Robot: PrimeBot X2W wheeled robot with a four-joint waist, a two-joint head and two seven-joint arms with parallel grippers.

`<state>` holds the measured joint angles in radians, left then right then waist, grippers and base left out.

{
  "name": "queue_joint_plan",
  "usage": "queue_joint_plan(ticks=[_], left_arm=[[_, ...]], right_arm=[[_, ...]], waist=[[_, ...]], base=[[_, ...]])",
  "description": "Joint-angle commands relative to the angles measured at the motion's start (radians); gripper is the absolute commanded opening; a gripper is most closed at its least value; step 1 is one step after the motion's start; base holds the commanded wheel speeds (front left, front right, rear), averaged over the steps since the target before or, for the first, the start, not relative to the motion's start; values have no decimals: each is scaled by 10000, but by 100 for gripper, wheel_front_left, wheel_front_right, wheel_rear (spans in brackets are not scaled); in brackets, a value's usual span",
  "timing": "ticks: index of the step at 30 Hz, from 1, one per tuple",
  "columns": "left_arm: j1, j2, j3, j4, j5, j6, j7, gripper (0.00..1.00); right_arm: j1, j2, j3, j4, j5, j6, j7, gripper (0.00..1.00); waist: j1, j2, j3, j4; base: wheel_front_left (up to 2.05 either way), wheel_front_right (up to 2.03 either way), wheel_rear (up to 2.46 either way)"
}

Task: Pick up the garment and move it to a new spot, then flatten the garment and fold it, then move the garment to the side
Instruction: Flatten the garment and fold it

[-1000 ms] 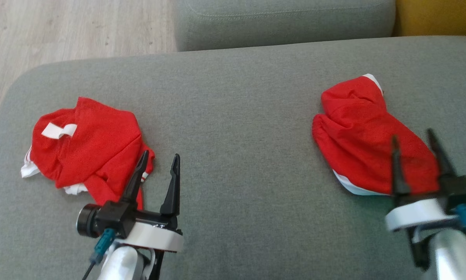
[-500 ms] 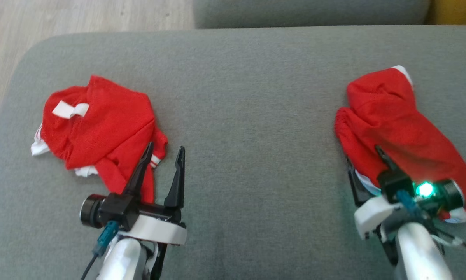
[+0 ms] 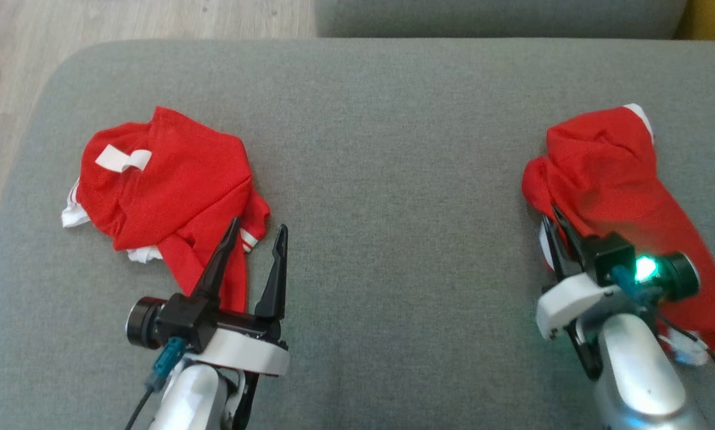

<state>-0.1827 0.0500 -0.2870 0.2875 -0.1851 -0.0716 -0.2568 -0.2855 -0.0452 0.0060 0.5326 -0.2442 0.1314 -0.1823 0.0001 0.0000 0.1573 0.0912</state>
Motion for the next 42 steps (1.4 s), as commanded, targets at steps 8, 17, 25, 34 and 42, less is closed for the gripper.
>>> queue_joint_plan(ticks=[8,17,25,34,42], left_arm=[[-98,3,423,-207,-133,34,-49,100],[43,3,393,-277,-132,78,-49,100],[6,3,343,-330,-130,43,-49,100],[-32,3,288,-273,-155,50,-49,100],[7,3,383,-206,-124,68,-49,100]], right_arm=[[-638,-51,2329,-1177,2597,-7,-559,0],[-509,-51,4488,-1998,5253,-7,-278,0],[-698,-51,2896,-399,4893,-7,-31,0],[-911,-51,2210,791,4336,-7,-47,100],[-684,-51,1956,226,4467,-7,-486,100]], waist=[[-1,0,-526,-91],[-1,0,-687,203],[-1,0,-383,545],[-1,0,-266,555],[-1,0,-534,180]], base=[[0,0,0],[0,0,0],[0,0,0],[0,0,0],[0,0,0]])
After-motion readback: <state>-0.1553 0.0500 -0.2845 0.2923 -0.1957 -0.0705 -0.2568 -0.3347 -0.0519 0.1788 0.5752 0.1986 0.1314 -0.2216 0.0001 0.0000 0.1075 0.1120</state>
